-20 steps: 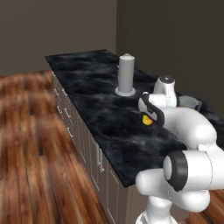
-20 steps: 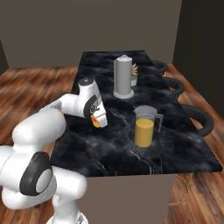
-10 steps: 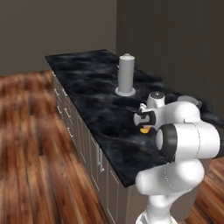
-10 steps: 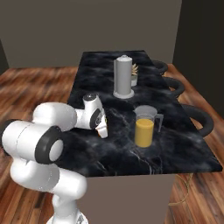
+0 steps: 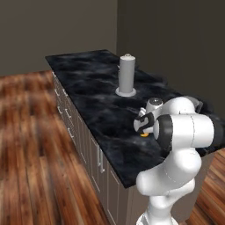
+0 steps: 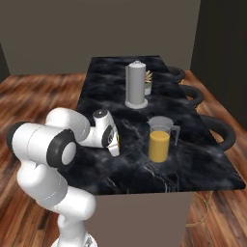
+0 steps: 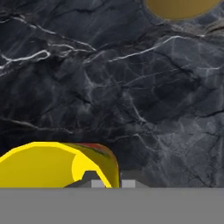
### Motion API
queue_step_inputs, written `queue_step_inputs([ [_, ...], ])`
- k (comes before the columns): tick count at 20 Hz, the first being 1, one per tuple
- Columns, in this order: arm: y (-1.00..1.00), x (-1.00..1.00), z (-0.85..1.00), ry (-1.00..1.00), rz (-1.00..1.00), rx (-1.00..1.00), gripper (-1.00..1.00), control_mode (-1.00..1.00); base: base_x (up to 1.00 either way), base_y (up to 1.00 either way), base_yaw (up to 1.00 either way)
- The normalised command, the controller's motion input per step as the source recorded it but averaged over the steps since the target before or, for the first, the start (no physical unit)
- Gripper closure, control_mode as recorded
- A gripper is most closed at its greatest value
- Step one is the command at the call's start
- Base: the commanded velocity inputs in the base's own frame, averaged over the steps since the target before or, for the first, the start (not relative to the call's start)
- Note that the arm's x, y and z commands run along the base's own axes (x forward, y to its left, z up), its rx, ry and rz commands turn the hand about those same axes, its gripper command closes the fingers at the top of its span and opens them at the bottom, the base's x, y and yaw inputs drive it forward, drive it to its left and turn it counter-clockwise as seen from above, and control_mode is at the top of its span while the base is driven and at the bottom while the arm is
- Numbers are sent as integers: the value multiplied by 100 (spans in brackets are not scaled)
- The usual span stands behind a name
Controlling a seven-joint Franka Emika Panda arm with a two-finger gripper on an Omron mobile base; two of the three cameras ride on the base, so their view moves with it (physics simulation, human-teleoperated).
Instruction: Place the pitcher and cup on the dining counter for serving.
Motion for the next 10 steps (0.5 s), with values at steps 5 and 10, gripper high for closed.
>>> queue_step_inputs([
  [5, 0, 0, 17, 0, -1, 0, -100, -100, 0, 0, 0],
  [10, 0, -12, 60, 0, -1, 0, -100, -100, 0, 0, 0],
])
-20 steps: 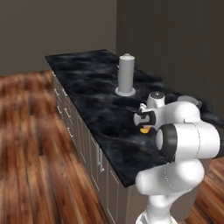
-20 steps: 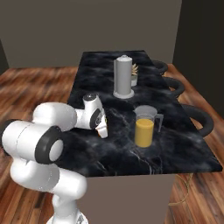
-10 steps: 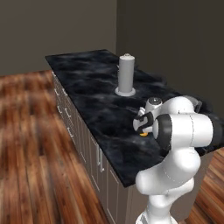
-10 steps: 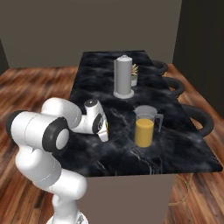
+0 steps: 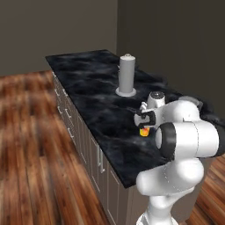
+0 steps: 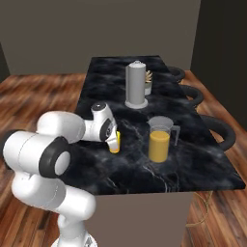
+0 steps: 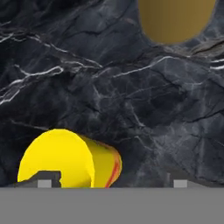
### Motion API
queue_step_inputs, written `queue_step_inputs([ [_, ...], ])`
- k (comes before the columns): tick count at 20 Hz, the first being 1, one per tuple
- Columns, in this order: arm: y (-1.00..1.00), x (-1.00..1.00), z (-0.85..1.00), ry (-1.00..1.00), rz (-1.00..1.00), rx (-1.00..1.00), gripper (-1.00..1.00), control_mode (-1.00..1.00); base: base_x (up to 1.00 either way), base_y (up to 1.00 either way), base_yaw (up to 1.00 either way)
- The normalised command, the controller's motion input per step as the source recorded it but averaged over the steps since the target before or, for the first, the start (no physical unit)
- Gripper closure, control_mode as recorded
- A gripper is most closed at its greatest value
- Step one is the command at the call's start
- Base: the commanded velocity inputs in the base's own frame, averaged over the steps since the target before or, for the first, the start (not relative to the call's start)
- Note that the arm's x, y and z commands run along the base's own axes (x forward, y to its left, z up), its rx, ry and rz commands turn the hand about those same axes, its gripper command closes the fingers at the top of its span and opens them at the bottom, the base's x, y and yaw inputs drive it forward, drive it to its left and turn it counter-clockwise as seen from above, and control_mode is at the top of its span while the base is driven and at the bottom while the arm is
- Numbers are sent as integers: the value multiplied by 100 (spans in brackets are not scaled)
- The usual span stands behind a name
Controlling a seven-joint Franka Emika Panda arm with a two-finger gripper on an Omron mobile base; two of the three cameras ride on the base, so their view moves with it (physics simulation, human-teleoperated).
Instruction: Place the pitcher and cup on the dining counter for serving.
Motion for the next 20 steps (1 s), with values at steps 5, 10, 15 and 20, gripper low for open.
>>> queue_step_inputs([
  [5, 0, -66, 86, -9, 0, 0, -100, -100, 0, 0, 0],
  [10, 0, -99, 90, -19, 0, 0, -100, -100, 0, 0, 0],
  [15, 0, -100, 90, -23, 4, 0, -100, -100, 0, 0, 0],
  [20, 0, -100, 85, -25, 7, 0, -100, -100, 0, 0, 0],
])
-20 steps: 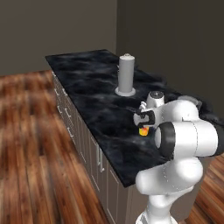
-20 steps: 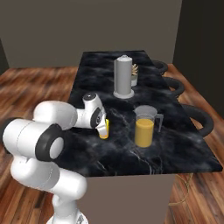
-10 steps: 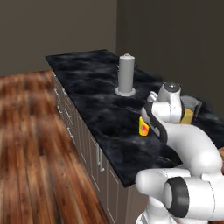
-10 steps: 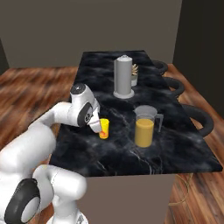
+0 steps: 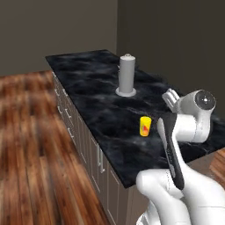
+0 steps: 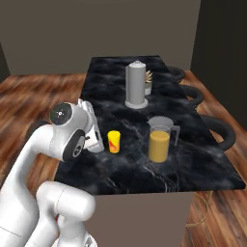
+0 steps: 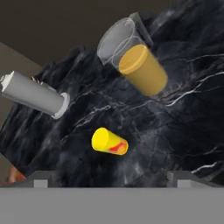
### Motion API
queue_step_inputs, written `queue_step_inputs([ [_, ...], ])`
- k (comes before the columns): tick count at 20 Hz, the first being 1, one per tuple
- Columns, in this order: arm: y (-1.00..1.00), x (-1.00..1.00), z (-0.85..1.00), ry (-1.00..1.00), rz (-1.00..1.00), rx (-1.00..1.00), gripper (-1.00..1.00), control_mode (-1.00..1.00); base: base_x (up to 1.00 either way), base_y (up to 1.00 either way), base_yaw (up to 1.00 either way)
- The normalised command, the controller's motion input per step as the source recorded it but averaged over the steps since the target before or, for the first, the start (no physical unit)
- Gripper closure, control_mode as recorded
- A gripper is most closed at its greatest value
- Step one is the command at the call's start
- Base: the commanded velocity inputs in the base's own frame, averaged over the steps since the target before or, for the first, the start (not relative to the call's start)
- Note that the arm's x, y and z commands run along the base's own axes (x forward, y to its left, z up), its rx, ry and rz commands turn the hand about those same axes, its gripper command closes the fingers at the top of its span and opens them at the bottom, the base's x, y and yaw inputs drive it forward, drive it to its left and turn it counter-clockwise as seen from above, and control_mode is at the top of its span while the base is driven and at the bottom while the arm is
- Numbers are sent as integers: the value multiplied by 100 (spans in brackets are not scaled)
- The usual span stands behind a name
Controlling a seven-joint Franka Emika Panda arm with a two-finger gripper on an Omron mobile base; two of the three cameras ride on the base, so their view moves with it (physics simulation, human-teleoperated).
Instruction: Place the pitcher and cup on the dining counter for serving.
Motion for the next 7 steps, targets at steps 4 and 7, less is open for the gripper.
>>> queue_step_inputs([
  [4, 0, -100, 79, -25, 6, 0, -100, -100, 0, 0, 0],
  [7, 4, -100, 57, -24, 6, 0, -100, -100, 0, 0, 0],
])
